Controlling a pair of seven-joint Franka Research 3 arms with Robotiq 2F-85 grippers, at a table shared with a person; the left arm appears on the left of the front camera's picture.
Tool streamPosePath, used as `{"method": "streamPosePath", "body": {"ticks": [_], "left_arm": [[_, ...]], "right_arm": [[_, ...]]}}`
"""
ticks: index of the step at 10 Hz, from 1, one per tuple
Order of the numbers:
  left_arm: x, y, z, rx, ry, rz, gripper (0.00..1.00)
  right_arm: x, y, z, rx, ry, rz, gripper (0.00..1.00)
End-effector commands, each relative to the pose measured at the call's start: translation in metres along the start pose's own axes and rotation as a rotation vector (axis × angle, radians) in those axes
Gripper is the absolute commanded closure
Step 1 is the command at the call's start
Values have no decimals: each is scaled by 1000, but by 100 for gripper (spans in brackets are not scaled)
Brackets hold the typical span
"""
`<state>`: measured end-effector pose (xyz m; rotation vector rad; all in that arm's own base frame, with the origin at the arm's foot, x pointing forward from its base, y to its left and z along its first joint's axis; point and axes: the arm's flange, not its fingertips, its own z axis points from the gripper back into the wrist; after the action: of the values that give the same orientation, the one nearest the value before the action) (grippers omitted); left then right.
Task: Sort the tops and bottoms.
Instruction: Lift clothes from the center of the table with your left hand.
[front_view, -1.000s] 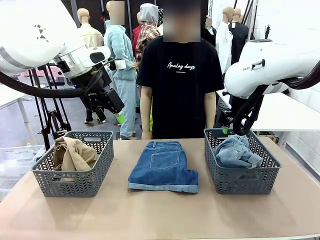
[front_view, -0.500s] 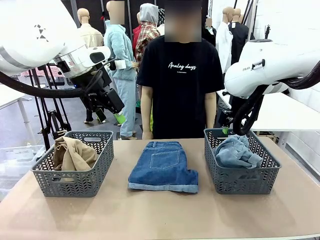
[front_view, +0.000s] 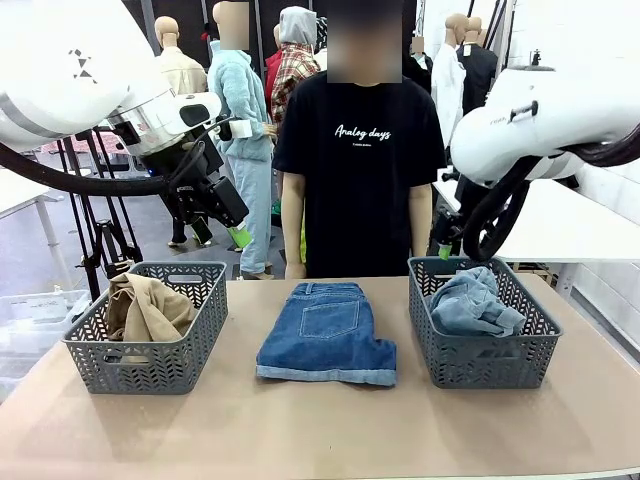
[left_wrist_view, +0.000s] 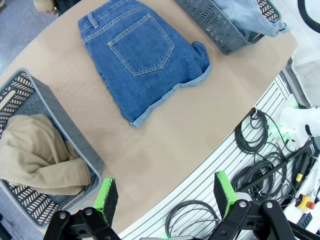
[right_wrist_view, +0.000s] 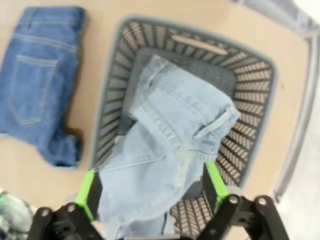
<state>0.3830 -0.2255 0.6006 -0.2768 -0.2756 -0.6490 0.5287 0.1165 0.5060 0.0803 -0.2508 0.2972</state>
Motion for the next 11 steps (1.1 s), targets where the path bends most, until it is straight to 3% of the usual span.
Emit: {"method": "streamPosePath", "body": {"ticks": [1, 3, 6, 7, 8, 11], "left_arm": [[-1, 0, 2, -1, 4, -9, 0], [-1, 0, 2, -1, 4, -9, 0], [-1, 0, 2, -1, 4, -9, 0], [-1, 0, 2, -1, 4, -9, 0], [-1, 0, 2, -1, 4, -9, 0], [-1, 0, 2, -1, 4, -9, 0]], "right_arm": [[-20, -4, 31, 78, -41, 78, 0], [-27, 4, 59, 130, -91, 170, 0], [-26, 22, 67, 225, -108, 308, 0], [-22, 24, 62, 237, -115, 314, 0], [-22, 27, 79, 161, -118, 262, 0], [-21, 30, 75, 185, -120, 286, 0]]}}
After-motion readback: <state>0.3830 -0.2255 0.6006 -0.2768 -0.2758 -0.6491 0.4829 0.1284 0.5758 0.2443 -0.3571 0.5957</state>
